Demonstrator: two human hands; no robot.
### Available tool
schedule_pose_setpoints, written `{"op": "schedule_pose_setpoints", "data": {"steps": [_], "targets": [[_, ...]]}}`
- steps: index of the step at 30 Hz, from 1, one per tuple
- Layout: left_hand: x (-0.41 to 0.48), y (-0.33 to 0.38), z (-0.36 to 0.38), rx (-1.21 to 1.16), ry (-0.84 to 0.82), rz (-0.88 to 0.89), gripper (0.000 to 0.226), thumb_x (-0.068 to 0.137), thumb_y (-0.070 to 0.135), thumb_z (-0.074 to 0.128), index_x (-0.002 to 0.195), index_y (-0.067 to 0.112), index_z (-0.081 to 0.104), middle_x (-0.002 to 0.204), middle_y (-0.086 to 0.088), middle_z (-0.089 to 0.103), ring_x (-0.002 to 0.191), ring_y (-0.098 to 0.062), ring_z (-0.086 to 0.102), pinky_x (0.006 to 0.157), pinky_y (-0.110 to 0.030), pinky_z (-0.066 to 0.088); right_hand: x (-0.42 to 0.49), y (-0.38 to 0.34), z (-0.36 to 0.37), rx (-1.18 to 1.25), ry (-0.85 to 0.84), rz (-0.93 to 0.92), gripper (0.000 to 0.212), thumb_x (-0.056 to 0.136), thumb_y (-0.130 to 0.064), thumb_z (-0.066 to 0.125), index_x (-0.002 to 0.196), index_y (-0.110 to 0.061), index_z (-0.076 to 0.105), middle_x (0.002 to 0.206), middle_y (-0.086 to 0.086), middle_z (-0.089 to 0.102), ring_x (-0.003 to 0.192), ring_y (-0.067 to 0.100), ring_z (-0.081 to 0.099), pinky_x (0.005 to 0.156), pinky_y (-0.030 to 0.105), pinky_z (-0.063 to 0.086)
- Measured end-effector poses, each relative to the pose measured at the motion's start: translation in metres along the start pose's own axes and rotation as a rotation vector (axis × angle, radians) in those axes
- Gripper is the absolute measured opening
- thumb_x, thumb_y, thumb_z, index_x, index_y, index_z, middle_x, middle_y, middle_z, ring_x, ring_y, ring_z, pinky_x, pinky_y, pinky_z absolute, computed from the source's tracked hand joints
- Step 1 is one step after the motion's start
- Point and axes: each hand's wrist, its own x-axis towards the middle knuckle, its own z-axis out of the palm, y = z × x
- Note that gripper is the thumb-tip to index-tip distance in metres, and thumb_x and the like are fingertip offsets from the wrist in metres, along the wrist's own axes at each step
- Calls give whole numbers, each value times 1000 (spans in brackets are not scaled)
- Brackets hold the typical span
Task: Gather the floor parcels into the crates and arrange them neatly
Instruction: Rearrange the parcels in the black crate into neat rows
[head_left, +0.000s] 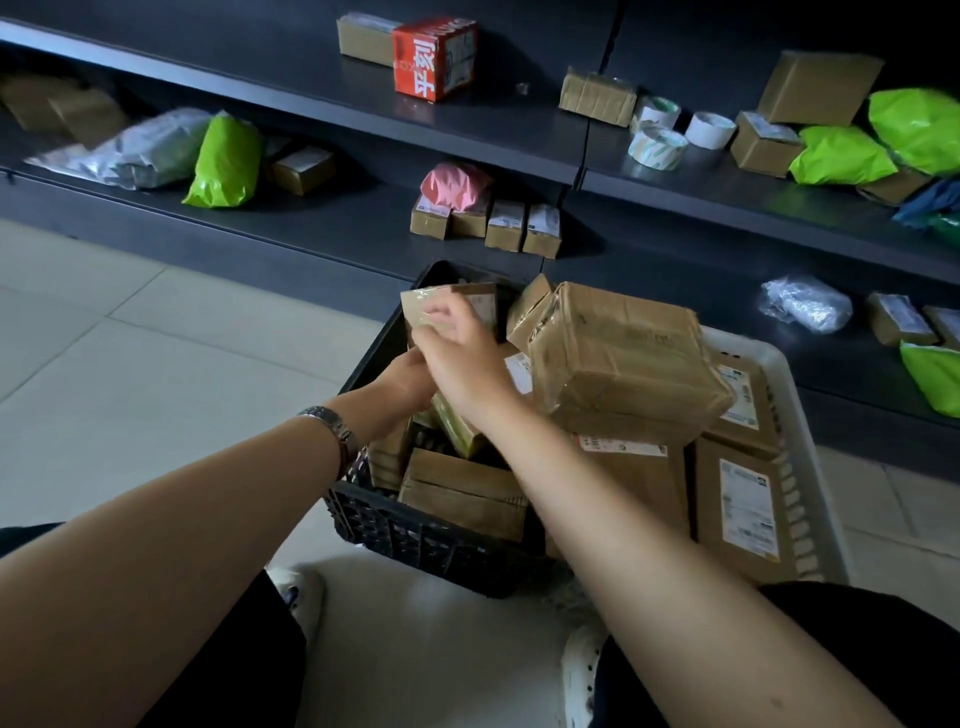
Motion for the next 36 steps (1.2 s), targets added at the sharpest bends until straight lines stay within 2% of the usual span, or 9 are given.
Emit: {"op": "schedule_pose_setpoints", "data": {"steps": [5,7,10,12,16,25,28,31,36], "targets": [[21,-38,-12,288,-16,-175,22,84,21,45,98,14,59,120,-29,59,110,-42,57,92,-45,49,15,80,32,-127,-42,221,32,101,-36,45,125,-16,52,121,6,58,102,16,56,73,27,43],[32,-57,-11,356,-27,-205,25,87,23,47,102,8,63,104,-26,60,94,-38,62,76,-39,52,20,112,33,-201,-67,331,37,102,-38,41,126,-12,48,123,10,54,100,20,55,73,31,43],[47,-72,0,374,-120,-255,26,87,18,48,99,-2,60,82,-18,53,64,-23,50,51,-24,37,24,143,42,-328,-56,435,38,101,-31,45,130,-6,46,141,13,31,119,32,48,99,39,43],[59,-82,7,382,-161,-269,32,92,16,51,116,-4,59,98,-19,60,78,-22,55,55,-21,42,21,151,54,-344,64,427,24,98,-22,49,116,-6,49,141,12,25,116,36,49,100,40,45],[86,-109,22,558,-232,-247,47,89,33,51,125,4,59,128,-17,60,118,-33,56,103,-44,44,15,162,63,-433,180,495,19,90,-18,52,107,-9,47,132,13,33,100,36,54,82,43,52],[112,-123,46,800,-305,-342,68,69,43,49,130,11,48,143,-24,34,120,-44,45,108,-47,36,-4,191,49,-409,178,917,69,90,-30,58,148,-7,27,152,21,17,136,43,30,111,48,34],[98,-110,47,848,-296,-345,52,95,25,43,143,10,33,148,-23,14,133,-45,29,116,-46,23,-5,205,36,-279,226,1057,87,90,-27,61,155,-4,8,159,21,1,145,40,14,117,44,23],[92,-111,50,889,-274,-322,46,102,18,33,144,1,35,152,-23,20,142,-39,13,118,-42,13,-5,204,34,-245,178,1065,92,89,-25,61,155,-4,0,159,22,6,146,39,17,117,41,25],[92,-123,38,941,-341,-335,43,100,21,43,134,-5,46,144,-20,32,135,-36,35,113,-38,29,-2,204,32,-137,210,1052,83,91,-21,59,155,-11,8,155,20,20,141,38,26,111,39,32]]}}
